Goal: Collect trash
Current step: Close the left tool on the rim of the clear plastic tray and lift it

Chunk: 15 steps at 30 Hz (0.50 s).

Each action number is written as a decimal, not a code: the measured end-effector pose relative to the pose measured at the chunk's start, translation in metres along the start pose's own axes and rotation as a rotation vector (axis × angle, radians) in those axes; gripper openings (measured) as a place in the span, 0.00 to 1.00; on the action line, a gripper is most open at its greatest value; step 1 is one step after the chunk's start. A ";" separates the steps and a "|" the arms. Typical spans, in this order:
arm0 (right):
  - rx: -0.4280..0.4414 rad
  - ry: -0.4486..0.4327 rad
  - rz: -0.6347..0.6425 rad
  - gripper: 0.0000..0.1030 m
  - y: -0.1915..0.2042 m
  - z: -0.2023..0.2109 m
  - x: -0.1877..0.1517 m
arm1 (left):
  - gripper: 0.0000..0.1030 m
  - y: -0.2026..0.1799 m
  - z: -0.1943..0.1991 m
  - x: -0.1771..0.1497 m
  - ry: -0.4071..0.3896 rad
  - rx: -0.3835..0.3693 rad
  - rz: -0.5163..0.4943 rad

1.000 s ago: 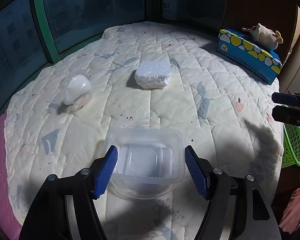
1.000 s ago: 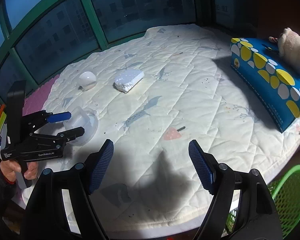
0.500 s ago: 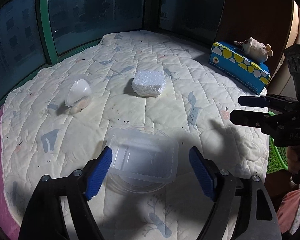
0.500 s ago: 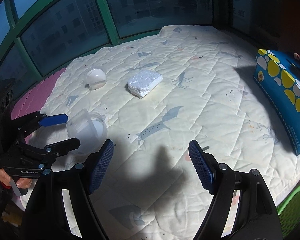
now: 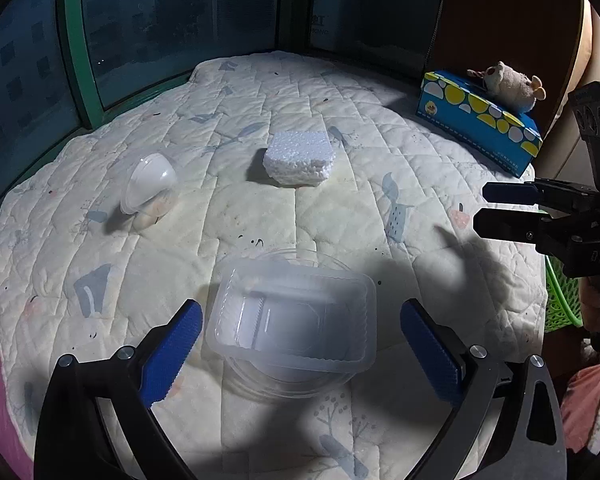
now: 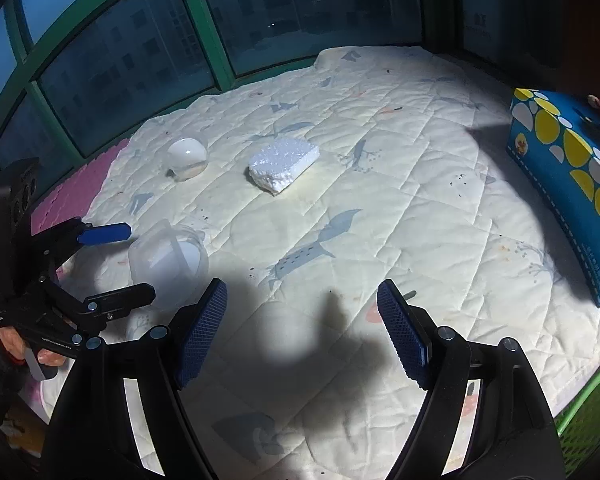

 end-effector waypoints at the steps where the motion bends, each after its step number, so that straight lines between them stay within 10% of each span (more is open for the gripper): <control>1: -0.001 0.002 0.001 0.75 0.000 -0.001 0.000 | 0.93 0.000 -0.003 0.000 0.006 0.005 -0.004; 15: 0.007 0.022 0.017 0.75 0.004 -0.012 0.003 | 0.93 0.004 -0.013 -0.003 0.000 0.027 -0.018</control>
Point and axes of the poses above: each gripper's, at about its wrist camera, not at the fingertips, and z roughly against the way its jaws point, y to its left, x to its top, the point moved 3 cm from there along -z, roughly the way its jaws point, and after that the axes turned 6 degrees about z, right-handed, at the moved point
